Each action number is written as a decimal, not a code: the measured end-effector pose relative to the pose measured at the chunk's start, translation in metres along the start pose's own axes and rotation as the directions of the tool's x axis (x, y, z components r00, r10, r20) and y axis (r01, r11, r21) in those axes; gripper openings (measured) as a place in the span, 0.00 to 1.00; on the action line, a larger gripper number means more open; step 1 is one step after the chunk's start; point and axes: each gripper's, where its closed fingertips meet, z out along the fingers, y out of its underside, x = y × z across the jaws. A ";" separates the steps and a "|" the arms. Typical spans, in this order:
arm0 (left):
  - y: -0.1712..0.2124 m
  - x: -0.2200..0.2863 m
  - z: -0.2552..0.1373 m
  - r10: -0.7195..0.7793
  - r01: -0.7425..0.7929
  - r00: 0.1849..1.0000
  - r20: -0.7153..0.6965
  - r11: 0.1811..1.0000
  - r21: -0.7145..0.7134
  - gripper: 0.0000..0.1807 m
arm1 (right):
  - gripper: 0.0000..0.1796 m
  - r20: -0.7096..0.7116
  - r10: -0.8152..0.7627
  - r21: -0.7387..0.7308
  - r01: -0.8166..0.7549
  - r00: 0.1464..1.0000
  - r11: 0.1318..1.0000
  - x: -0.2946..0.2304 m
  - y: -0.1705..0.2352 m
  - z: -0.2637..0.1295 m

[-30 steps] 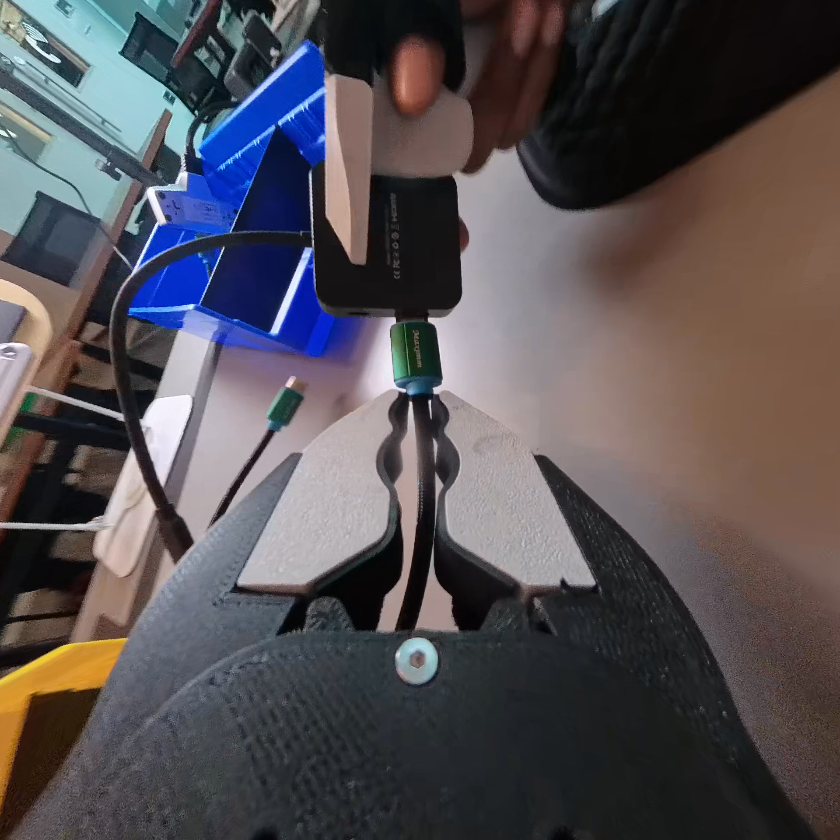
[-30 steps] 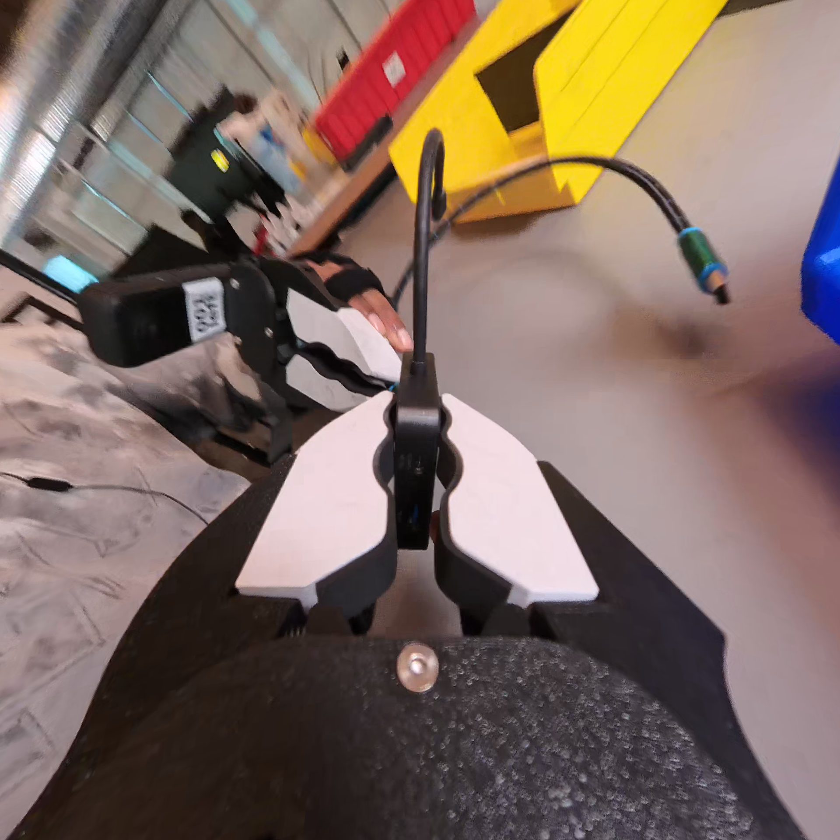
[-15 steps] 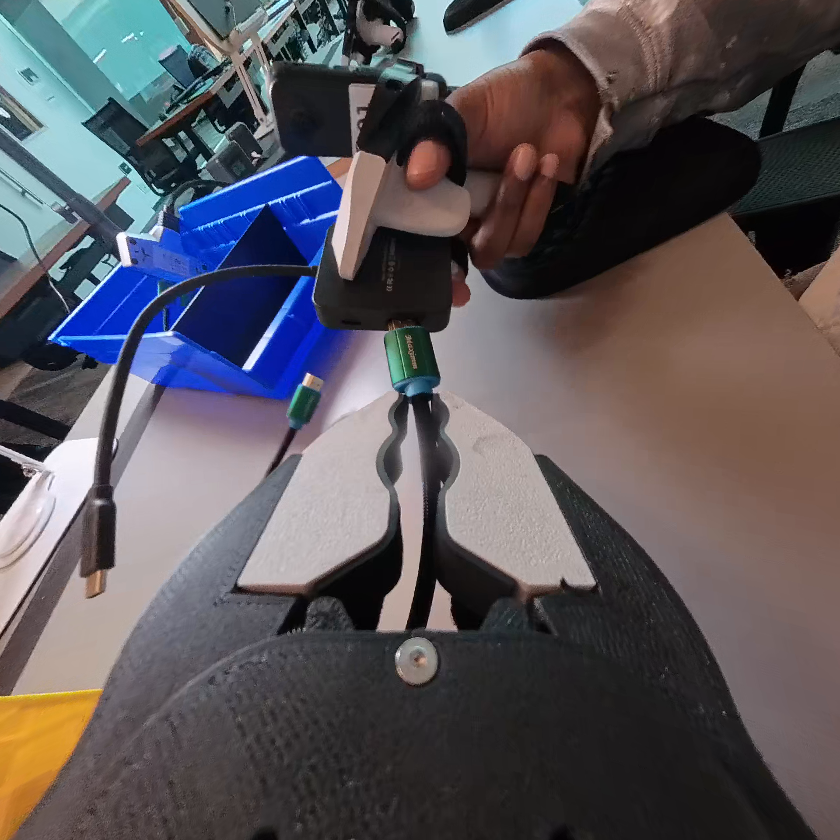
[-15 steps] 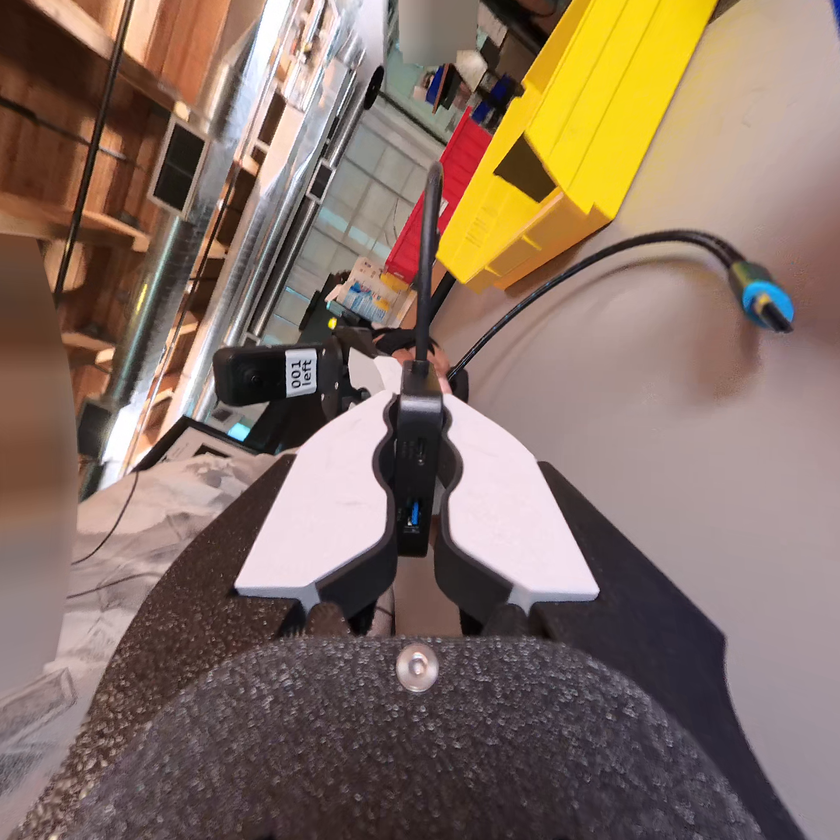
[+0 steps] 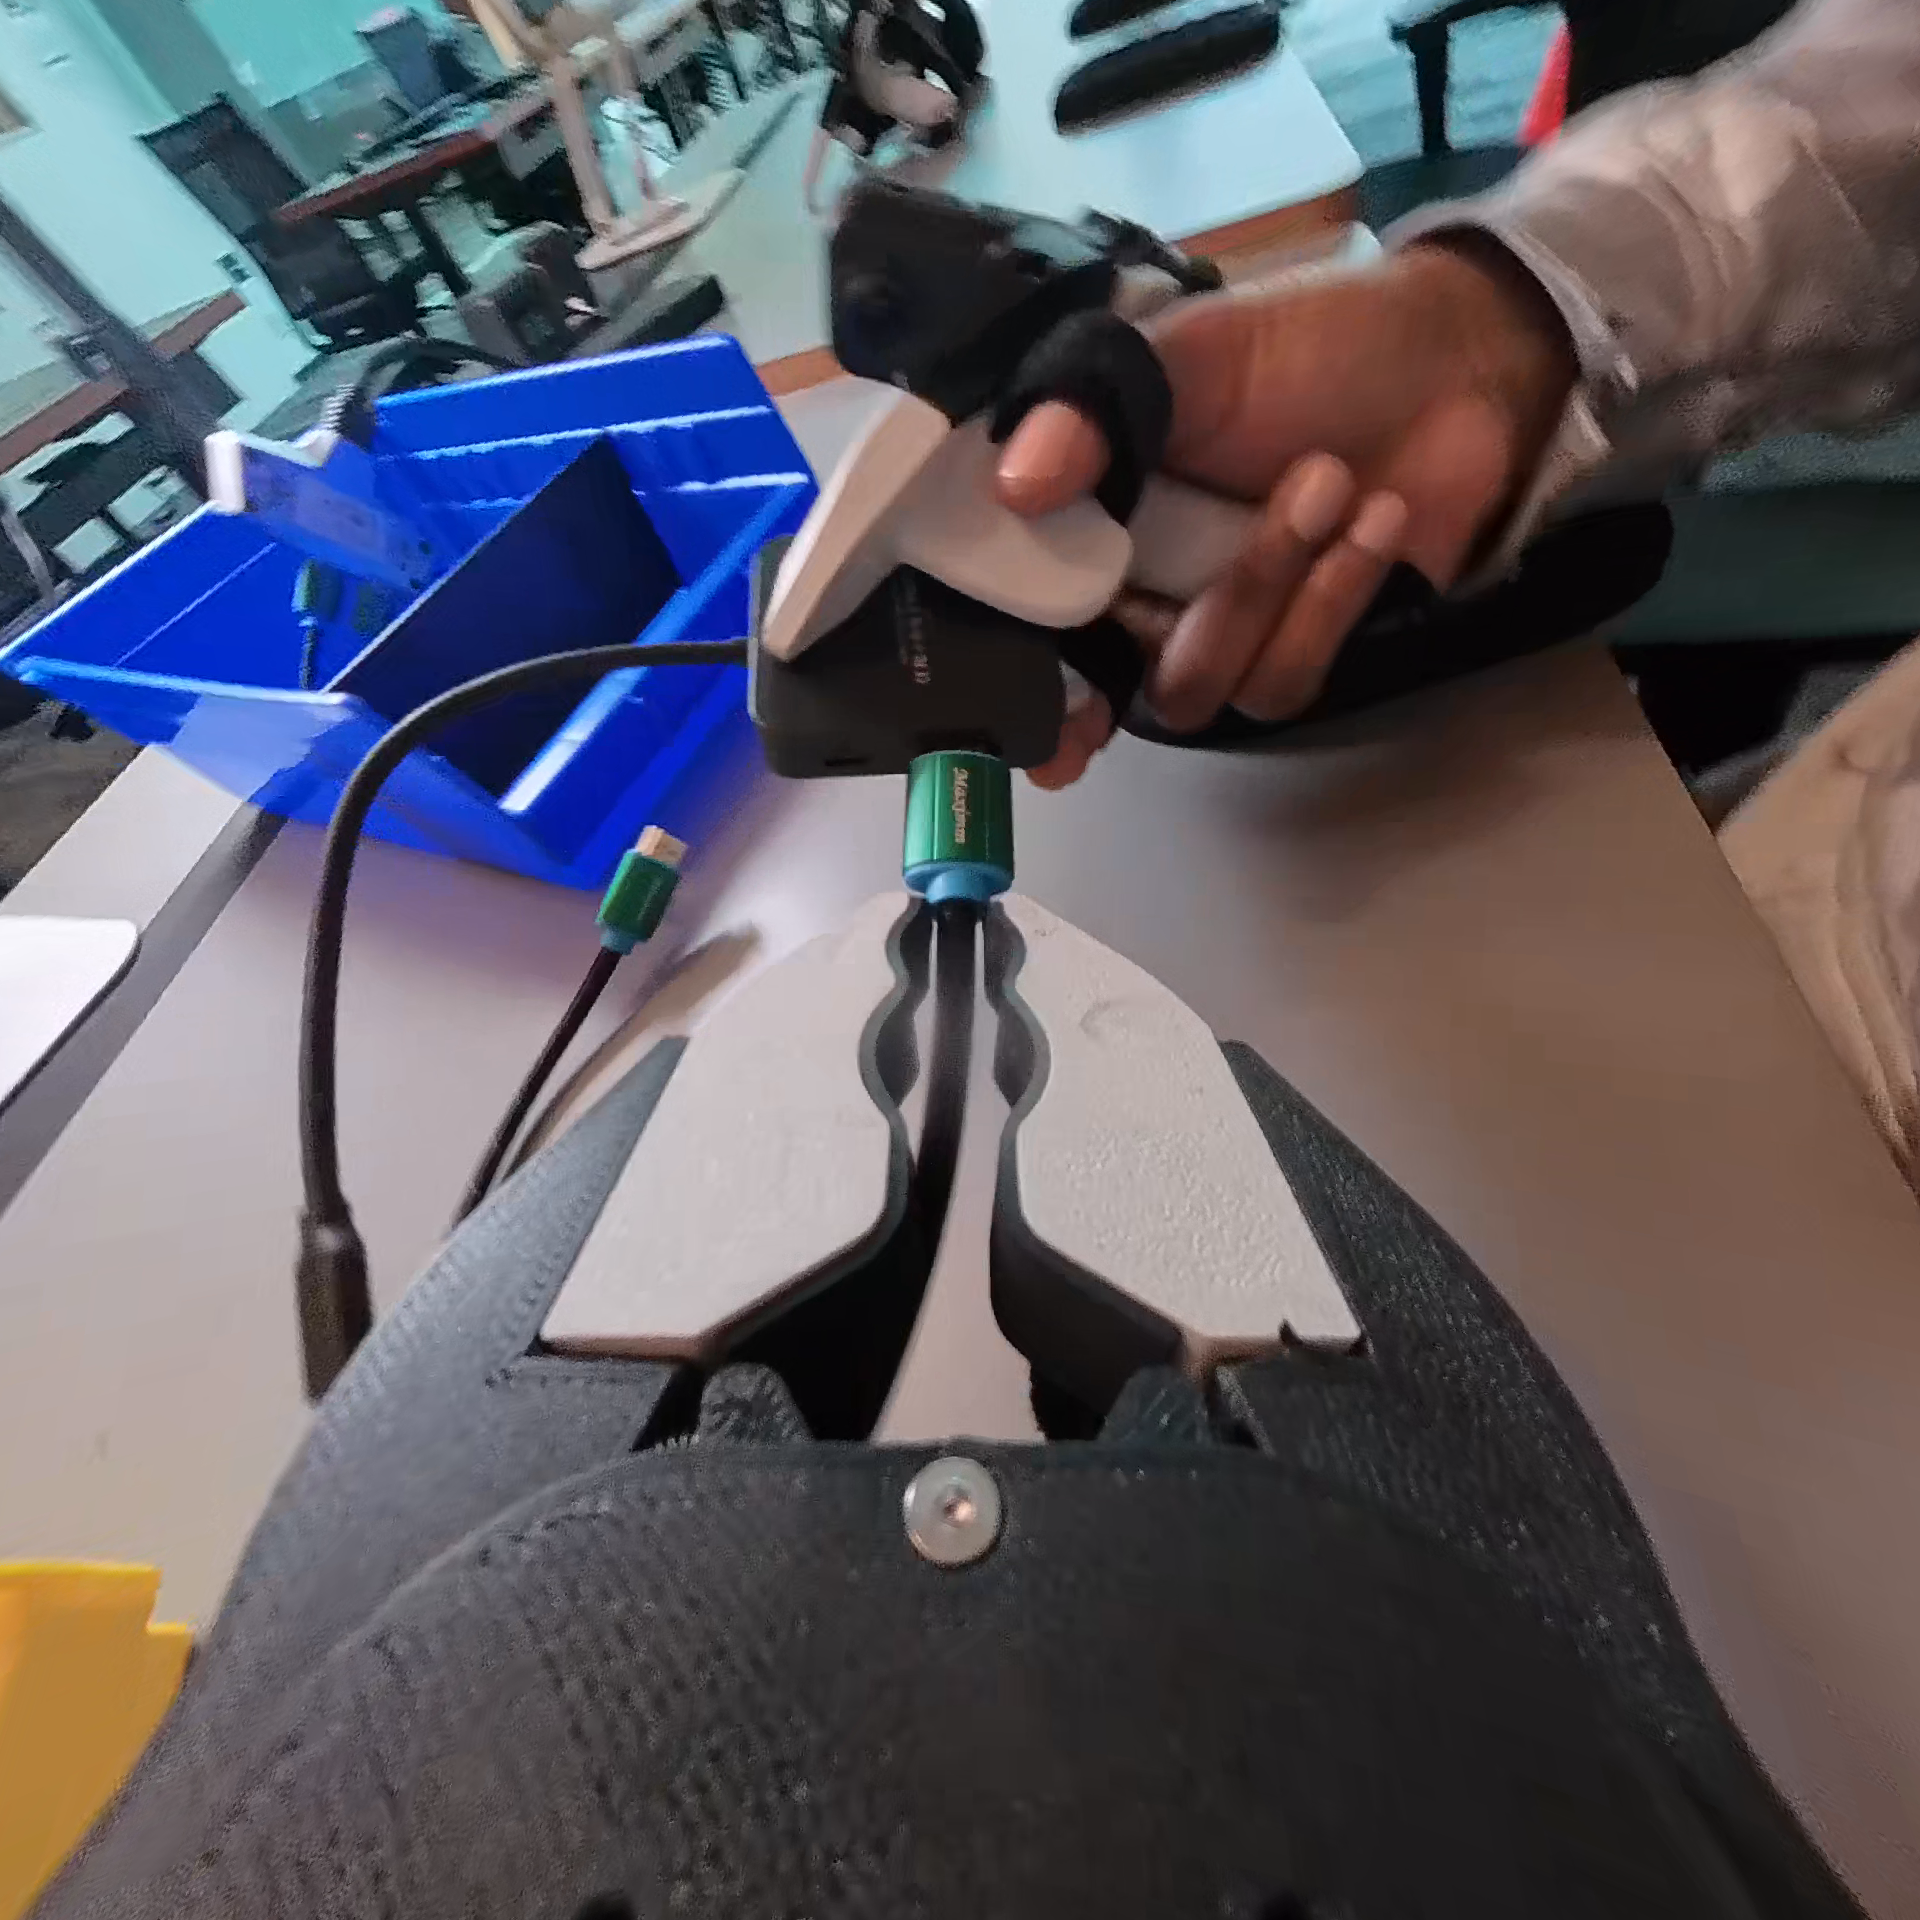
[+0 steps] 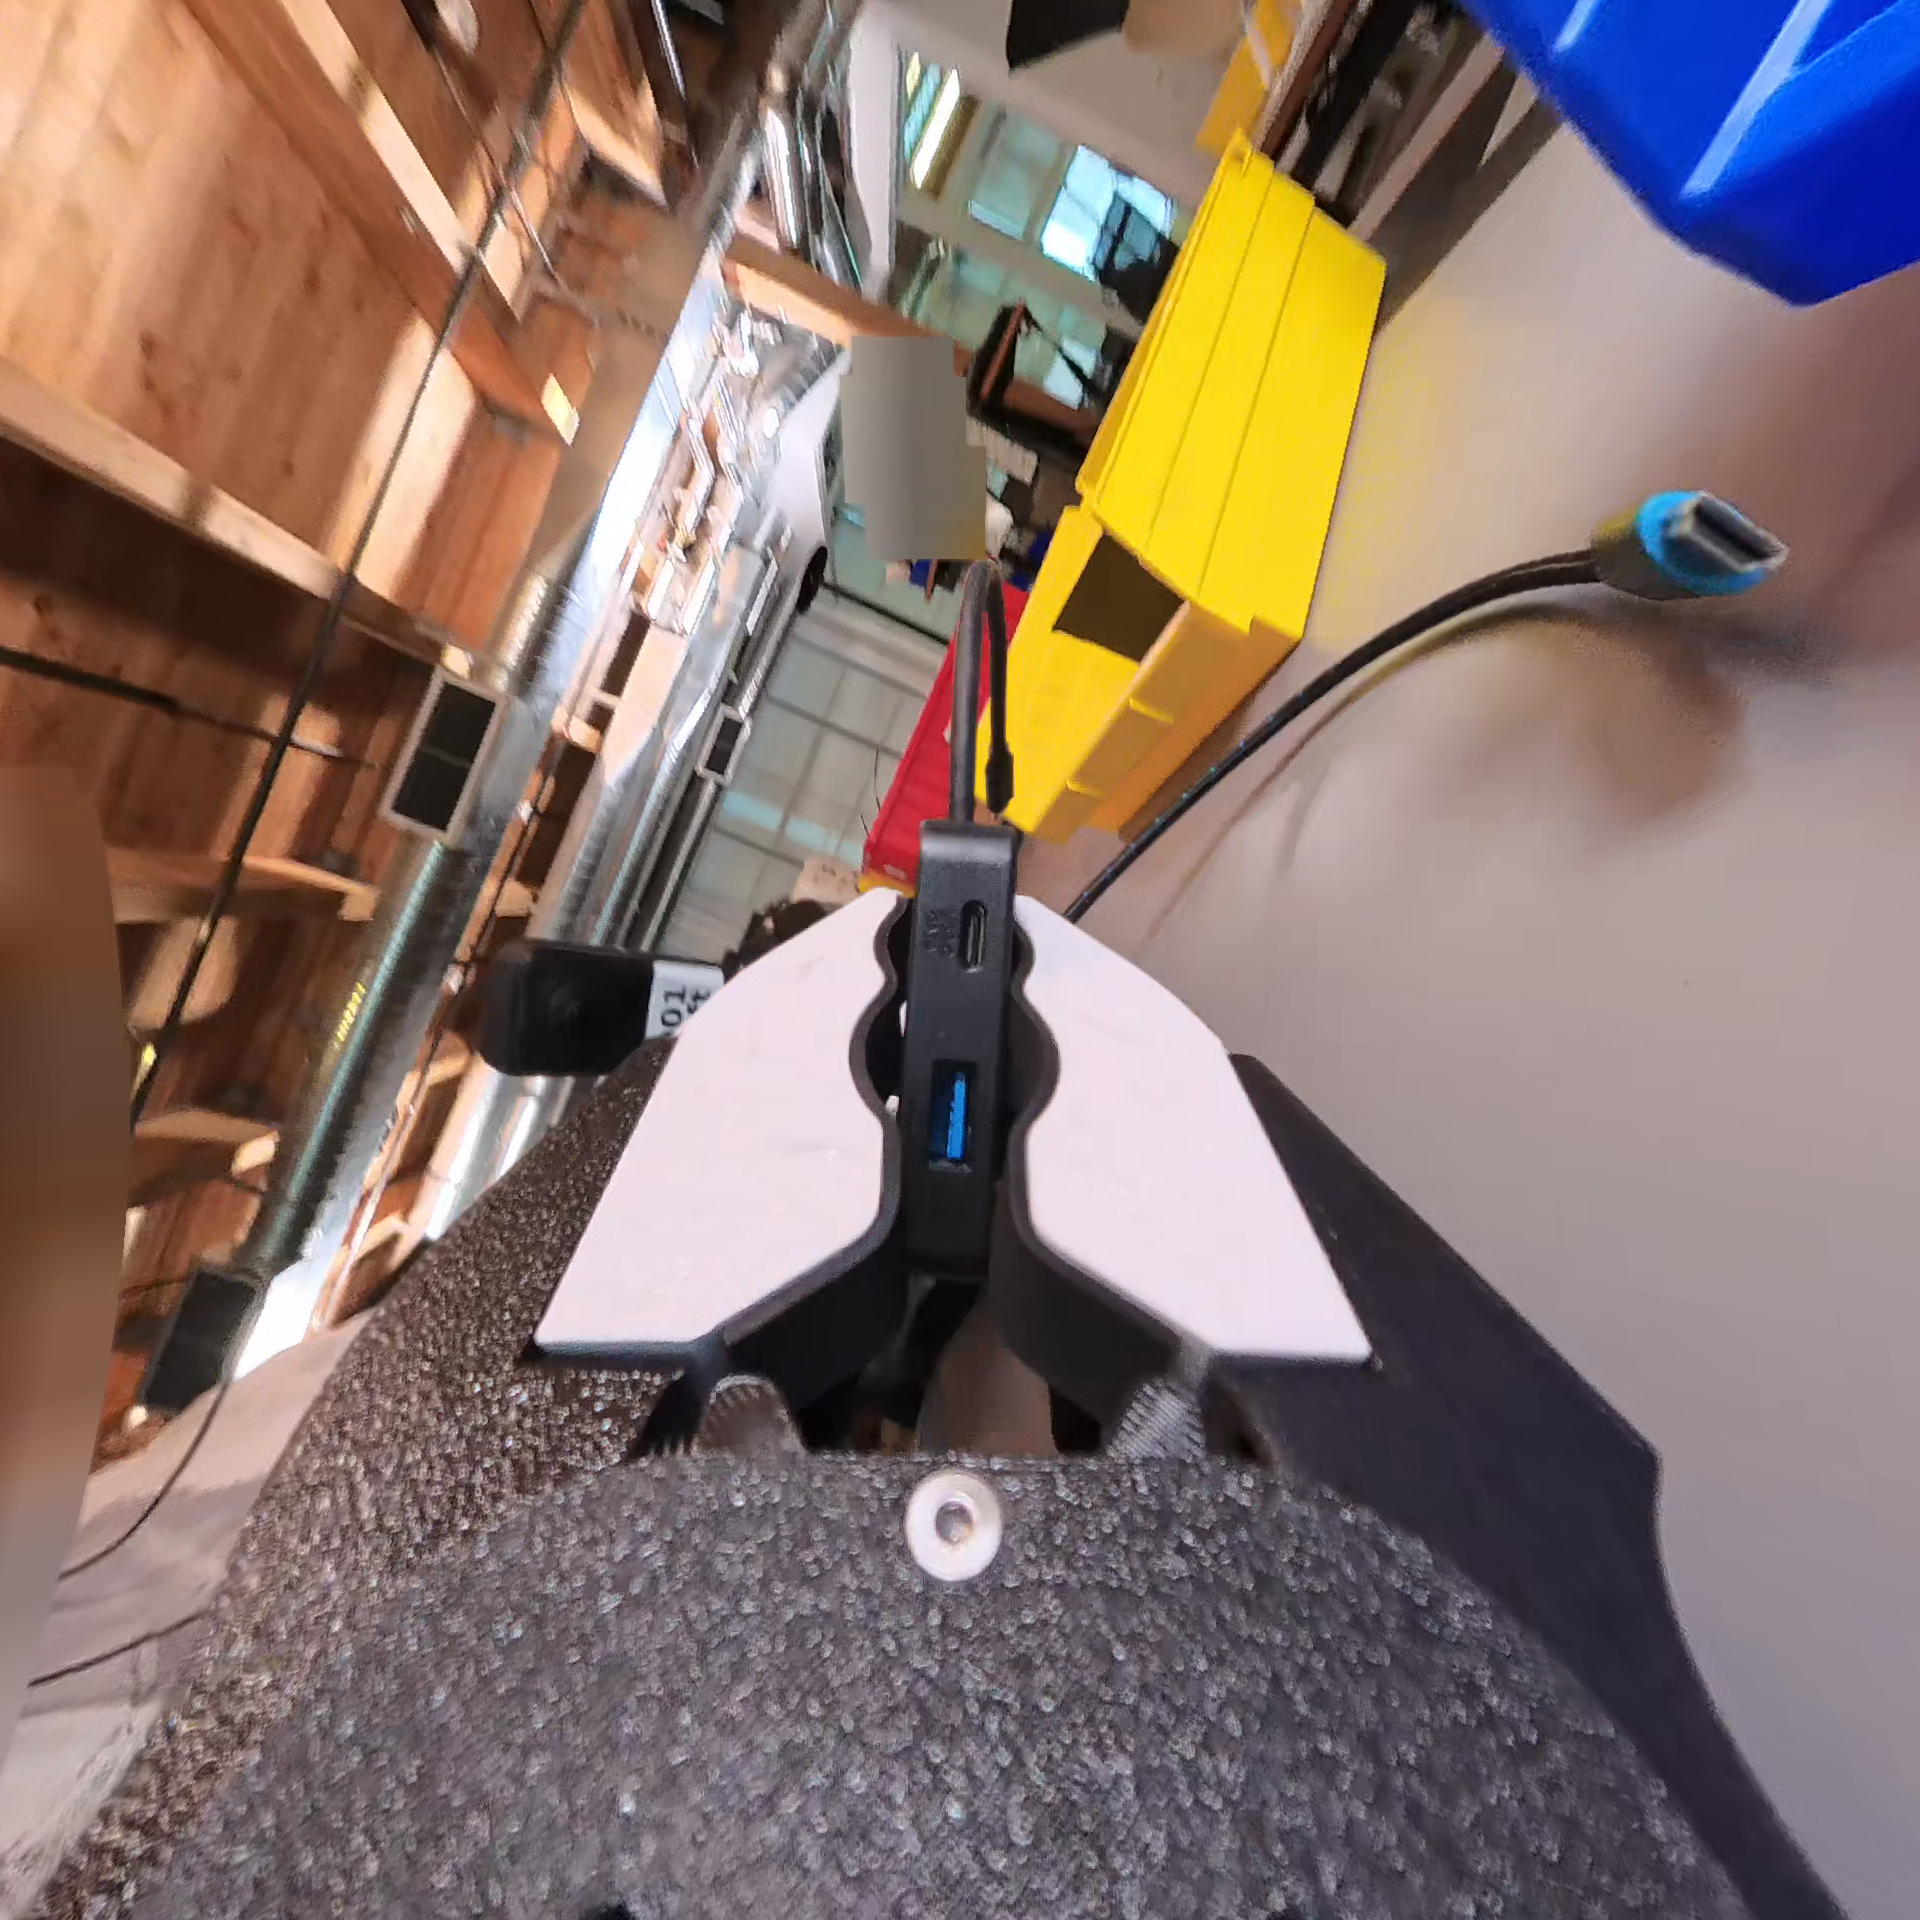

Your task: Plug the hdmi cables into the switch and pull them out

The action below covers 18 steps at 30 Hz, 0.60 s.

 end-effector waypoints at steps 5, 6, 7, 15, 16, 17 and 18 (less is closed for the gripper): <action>0.001 -0.007 0.003 -0.056 0.058 0.993 0.105 0.998 -0.022 0.06 | 0.08 0.013 0.059 0.207 -0.061 0.998 0.977 0.008 -0.007 0.003; 0.002 -0.008 0.003 -0.077 0.080 0.989 0.123 0.997 -0.019 0.06 | 0.08 0.023 0.063 0.231 -0.067 0.998 0.971 0.007 -0.008 0.004; 0.001 -0.010 0.002 -0.083 0.086 0.987 0.139 0.996 -0.015 0.06 | 0.08 0.035 0.064 0.244 -0.070 0.997 0.967 0.006 -0.009 0.005; -0.016 -0.017 -0.010 0.059 -0.069 0.979 0.193 0.997 0.043 0.06 | 0.09 0.072 -0.195 0.036 0.192 0.978 0.981 -0.020 -0.010 0.012; -0.018 -0.016 -0.013 0.083 -0.095 0.978 0.190 0.994 0.051 0.06 | 0.10 0.084 -0.250 -0.041 0.254 0.965 0.966 -0.025 -0.005 0.011; -0.020 -0.014 -0.016 0.112 -0.126 0.976 0.185 0.990 0.065 0.06 | 0.12 0.100 -0.299 -0.127 0.311 0.949 0.942 -0.029 0.001 0.010; -0.022 -0.012 -0.020 0.135 -0.152 0.975 0.179 0.985 0.080 0.06 | 0.13 0.117 -0.344 -0.218 0.362 0.932 0.907 -0.031 0.007 0.007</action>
